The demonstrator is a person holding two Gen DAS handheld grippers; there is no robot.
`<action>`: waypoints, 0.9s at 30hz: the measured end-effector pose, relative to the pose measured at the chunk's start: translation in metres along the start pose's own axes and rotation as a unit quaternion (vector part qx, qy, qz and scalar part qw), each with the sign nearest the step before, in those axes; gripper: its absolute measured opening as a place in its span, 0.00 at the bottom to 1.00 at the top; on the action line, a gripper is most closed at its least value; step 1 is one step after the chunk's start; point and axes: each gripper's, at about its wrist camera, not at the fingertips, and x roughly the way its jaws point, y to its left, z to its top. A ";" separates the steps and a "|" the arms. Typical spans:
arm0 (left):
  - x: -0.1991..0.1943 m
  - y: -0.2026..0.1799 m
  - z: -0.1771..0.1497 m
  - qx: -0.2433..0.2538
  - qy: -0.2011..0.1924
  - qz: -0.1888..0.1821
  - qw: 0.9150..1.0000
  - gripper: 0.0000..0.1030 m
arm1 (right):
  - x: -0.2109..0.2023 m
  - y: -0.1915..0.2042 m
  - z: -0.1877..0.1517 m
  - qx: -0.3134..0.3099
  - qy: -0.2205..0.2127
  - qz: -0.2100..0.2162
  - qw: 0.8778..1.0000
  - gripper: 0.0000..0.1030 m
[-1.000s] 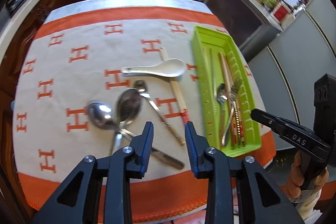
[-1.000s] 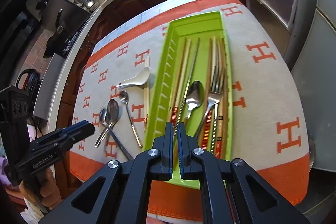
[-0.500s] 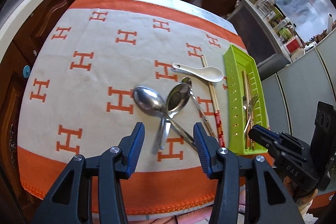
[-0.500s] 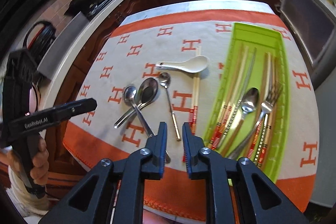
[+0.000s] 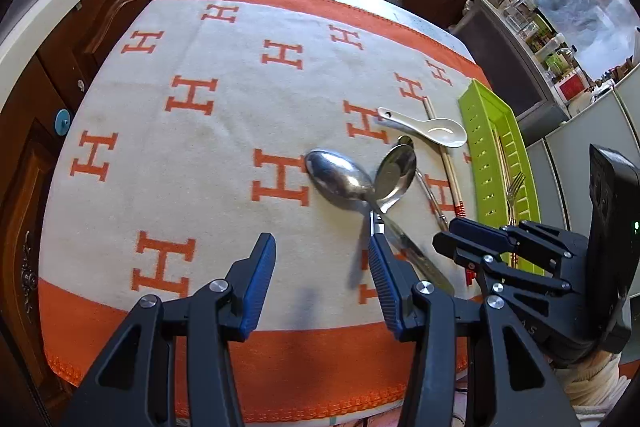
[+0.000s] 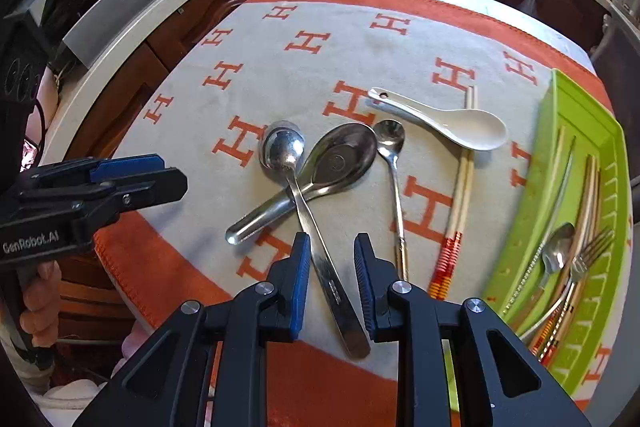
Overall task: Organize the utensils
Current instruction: 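Close the right gripper on the handle of a large metal spoon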
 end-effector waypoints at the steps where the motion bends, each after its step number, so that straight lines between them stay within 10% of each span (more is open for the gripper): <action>1: 0.001 0.004 0.000 -0.004 0.002 -0.002 1.000 0.45 | 0.005 0.001 0.004 0.000 0.003 0.004 1.000 0.22; 27: 0.026 0.050 -0.001 -0.045 0.023 -0.050 0.997 0.45 | 0.072 0.052 0.061 -0.112 0.035 -0.015 0.993 0.22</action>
